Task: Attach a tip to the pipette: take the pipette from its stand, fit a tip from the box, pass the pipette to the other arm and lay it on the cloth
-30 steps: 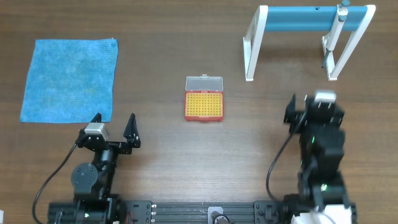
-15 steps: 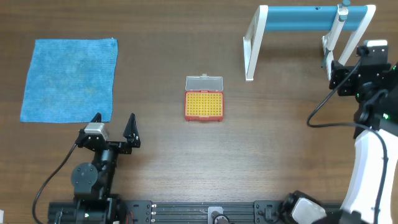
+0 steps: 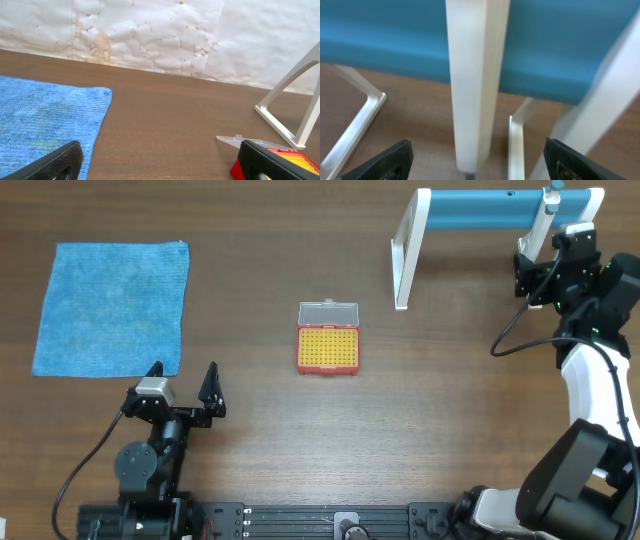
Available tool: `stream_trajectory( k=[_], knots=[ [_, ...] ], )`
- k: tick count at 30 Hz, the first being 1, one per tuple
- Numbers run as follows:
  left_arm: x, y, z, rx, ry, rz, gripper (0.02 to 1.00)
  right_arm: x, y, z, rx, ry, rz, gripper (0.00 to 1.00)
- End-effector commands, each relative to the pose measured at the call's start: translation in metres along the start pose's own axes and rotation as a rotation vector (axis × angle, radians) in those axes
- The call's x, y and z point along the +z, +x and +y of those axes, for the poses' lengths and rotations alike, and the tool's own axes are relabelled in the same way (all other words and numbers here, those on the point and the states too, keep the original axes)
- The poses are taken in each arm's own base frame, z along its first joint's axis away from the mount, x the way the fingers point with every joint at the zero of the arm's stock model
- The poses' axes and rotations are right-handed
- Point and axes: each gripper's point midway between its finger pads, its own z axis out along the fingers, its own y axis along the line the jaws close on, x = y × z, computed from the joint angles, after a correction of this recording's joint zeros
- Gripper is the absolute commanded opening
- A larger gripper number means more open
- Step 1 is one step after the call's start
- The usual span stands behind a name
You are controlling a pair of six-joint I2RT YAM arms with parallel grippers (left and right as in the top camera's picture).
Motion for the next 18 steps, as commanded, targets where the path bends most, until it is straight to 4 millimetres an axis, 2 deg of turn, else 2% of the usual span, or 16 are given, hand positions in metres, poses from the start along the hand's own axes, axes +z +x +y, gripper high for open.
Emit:
stream_trajectory(
  k=[1,4,11,15,18],
  knots=[
    [0.000,0.001,0.002,-0.005,-0.011,0.001,0.998,0.017,-0.007,0.008,0.071,-0.034,-0.040,0.860],
    [0.000,0.001,0.002,-0.005,-0.011,0.001,0.998,0.022,-0.002,0.007,0.086,-0.035,-0.038,0.855],
    [0.000,0.001,0.002,-0.005,-0.011,0.002,0.998,0.023,-0.012,0.000,0.106,-0.005,-0.081,0.805],
    [0.000,0.001,0.002,-0.005,-0.011,0.001,0.998,0.023,-0.012,0.000,0.110,-0.005,-0.081,0.634],
    [0.000,0.001,0.002,-0.005,-0.011,0.002,0.998,0.025,-0.011,-0.001,0.128,-0.006,-0.082,0.595]
  ],
)
